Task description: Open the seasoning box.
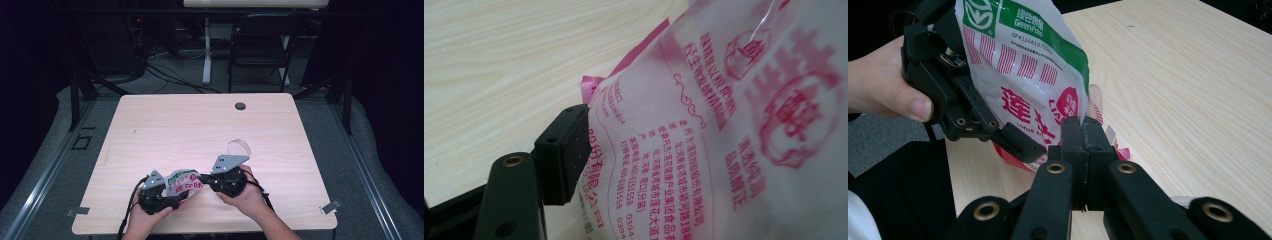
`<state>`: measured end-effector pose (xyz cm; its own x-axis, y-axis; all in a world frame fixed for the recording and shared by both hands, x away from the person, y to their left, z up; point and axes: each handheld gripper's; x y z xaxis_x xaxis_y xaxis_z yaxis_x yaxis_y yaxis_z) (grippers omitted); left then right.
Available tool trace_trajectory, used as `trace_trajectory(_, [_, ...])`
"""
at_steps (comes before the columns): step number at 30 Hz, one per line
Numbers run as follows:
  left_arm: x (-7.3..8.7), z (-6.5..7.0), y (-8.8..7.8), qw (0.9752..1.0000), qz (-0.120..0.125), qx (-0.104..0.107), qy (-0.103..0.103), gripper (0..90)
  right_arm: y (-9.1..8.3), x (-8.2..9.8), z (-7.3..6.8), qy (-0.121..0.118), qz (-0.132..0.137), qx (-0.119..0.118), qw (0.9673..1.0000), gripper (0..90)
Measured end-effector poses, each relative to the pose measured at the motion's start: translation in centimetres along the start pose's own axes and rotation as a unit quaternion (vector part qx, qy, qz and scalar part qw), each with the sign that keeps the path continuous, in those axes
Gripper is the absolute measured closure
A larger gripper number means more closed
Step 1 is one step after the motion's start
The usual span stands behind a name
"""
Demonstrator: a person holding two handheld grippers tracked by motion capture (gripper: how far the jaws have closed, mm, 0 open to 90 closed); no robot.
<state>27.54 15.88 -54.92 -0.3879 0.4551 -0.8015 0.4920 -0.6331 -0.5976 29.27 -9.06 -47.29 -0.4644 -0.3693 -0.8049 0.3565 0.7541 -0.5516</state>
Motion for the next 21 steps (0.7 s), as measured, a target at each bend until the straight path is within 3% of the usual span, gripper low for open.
trace_trajectory(21, [0.9, -0.2, 1.8, 0.9994, -0.034, -0.006, 0.001, 22.9, 0.1, 0.1, 0.1, 0.000, 0.005, 0.005, 1.0000, 90.0])
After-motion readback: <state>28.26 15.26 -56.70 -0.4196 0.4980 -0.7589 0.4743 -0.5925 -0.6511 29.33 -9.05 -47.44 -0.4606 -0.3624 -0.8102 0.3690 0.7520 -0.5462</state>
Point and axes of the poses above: each handheld gripper's, and its own axes: y roughly forward along the jaws, x roughly out of its underside, z roughly to its right, and after that the axes turned 14 degrees about y, right-handed
